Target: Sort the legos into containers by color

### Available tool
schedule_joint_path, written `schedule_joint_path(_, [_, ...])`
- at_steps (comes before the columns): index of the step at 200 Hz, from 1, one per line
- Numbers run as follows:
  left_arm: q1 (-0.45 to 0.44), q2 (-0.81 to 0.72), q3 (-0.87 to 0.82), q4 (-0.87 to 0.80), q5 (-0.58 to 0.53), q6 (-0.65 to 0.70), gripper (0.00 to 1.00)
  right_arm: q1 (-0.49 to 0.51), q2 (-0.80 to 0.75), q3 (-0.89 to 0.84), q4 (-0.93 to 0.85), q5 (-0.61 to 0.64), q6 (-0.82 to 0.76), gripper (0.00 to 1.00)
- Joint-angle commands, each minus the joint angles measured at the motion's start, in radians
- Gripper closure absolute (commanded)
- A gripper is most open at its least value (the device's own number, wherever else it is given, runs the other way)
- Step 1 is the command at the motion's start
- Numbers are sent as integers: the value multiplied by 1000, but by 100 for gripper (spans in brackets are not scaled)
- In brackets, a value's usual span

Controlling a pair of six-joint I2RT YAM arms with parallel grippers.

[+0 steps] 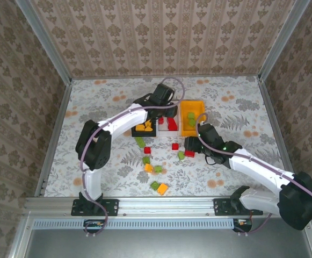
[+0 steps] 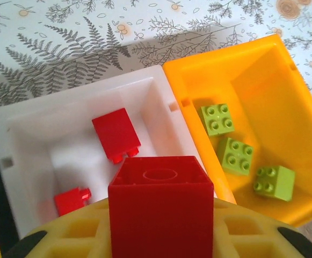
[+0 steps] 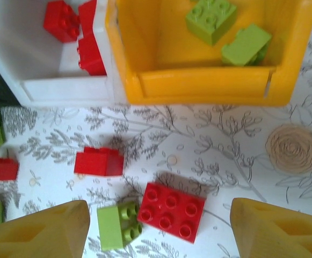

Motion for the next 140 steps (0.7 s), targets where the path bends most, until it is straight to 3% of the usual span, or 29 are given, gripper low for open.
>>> schedule_joint_path(1, [11,29,68,-58,37,8,52,2,-30,-34,-14,-68,-28,30])
schedule_joint_path(44, [-16,-64,33,-26,57,-6,26,8,-52,-70,-28,-75,-32,30])
schedule_joint_path(76, [-39,-245,-142,50,74,-42,10,27,-24,-62,5,-126,-60,33])
schedule_joint_path(85, [-48,-305,-200,71,64,-50,1,41,2,-48,8,-132,-73,35])
schedule_joint_path(140, [-99,-678,-616,124,-85,-120,0,131,191,34,49,-91,-101,46])
